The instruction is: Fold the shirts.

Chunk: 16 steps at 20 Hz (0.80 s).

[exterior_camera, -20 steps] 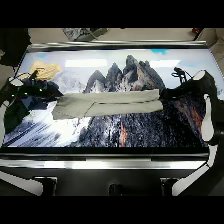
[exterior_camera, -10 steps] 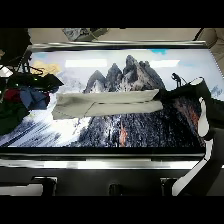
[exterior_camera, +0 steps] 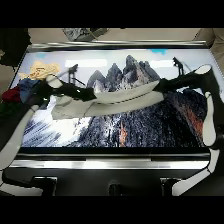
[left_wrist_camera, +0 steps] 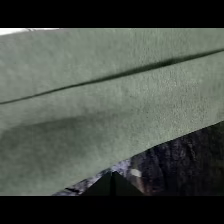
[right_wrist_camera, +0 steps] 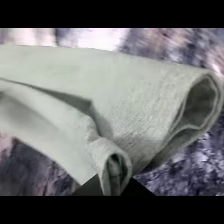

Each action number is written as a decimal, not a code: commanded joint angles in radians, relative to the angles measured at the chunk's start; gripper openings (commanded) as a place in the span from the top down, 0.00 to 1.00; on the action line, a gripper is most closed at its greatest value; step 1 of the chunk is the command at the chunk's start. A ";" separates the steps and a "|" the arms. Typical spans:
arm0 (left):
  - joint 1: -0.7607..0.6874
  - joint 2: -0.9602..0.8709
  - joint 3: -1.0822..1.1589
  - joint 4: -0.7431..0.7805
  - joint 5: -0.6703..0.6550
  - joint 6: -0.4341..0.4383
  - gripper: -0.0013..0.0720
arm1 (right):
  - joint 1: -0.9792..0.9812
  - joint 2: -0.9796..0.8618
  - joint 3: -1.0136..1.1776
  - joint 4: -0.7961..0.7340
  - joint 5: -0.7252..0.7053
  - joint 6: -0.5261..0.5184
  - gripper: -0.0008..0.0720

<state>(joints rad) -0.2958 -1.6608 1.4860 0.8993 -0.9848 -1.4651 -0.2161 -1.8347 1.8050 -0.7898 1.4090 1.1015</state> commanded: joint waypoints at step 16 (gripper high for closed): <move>-0.283 -0.253 0.009 -0.631 0.265 0.117 0.93 | 0.119 0.492 0.000 -0.154 0.196 0.024 0.91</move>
<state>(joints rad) -0.6075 -1.9305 1.4944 0.2886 -0.6743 -1.4445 -0.1188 -1.3231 1.8050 -0.9569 1.6382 1.1225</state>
